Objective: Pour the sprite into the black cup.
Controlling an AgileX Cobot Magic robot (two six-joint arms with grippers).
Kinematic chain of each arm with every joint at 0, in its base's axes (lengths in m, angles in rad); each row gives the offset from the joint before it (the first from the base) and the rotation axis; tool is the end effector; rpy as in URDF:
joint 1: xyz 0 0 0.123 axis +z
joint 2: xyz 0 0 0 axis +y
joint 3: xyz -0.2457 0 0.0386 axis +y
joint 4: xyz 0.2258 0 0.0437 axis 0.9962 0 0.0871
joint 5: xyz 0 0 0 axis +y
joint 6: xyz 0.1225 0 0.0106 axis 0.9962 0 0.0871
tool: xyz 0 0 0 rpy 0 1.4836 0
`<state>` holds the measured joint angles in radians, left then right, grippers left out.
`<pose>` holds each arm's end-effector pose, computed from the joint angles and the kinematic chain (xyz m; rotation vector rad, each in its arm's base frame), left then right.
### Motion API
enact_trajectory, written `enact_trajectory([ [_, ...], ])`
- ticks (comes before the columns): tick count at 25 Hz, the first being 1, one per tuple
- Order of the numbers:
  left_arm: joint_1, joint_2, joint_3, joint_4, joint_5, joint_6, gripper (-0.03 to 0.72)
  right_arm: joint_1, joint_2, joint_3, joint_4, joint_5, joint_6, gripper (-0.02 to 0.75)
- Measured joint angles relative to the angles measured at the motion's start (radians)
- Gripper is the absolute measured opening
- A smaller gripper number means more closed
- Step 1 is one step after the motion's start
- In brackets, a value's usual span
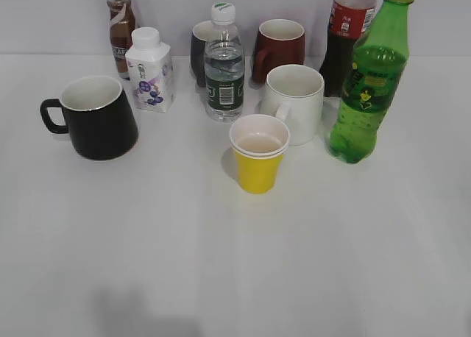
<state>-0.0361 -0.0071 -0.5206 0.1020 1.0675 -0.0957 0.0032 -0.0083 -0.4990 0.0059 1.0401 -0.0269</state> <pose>0.0377 0.0096 0.2579 -0.0670 2.0184 0.0379 0.0410 0.0008 0.2544 -0.0306 2.0162 -0.0080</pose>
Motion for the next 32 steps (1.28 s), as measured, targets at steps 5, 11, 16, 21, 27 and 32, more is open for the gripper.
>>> enact_trajectory([
  [5, 0.0, 0.0, 0.0, 0.0, 0.0, 0.0, 0.241, 0.0, 0.0, 0.0, 0.0, 0.0, 0.0, 0.586],
  [11, 0.0, 0.0, 0.0, 0.0, 0.0, 0.0, 0.241, 0.0, 0.0, 0.0, 0.0, 0.0, 0.0, 0.586],
  [16, 0.0, 0.0, 0.0, -0.025, -0.001, 0.0, 0.241, 0.0, 0.0, 0.0, 0.0, 0.0, 0.0, 0.586],
  [21, 0.0, 0.07, -0.013, -0.092, -0.197, 0.0, 0.24, 0.0, 0.0, 0.0, 0.0, 0.0, 0.0, 0.586],
  [27, 0.0, 0.354, 0.064, -0.121, -0.954, 0.0, 0.24, 0.0, 0.0, 0.0, 0.0, 0.0, 0.0, 0.586],
  [32, 0.0, 0.669, 0.18, -0.054, -1.376, 0.0, 0.24, 0.0, 0.0, 0.0, 0.0, 0.0, 0.0, 0.586],
])
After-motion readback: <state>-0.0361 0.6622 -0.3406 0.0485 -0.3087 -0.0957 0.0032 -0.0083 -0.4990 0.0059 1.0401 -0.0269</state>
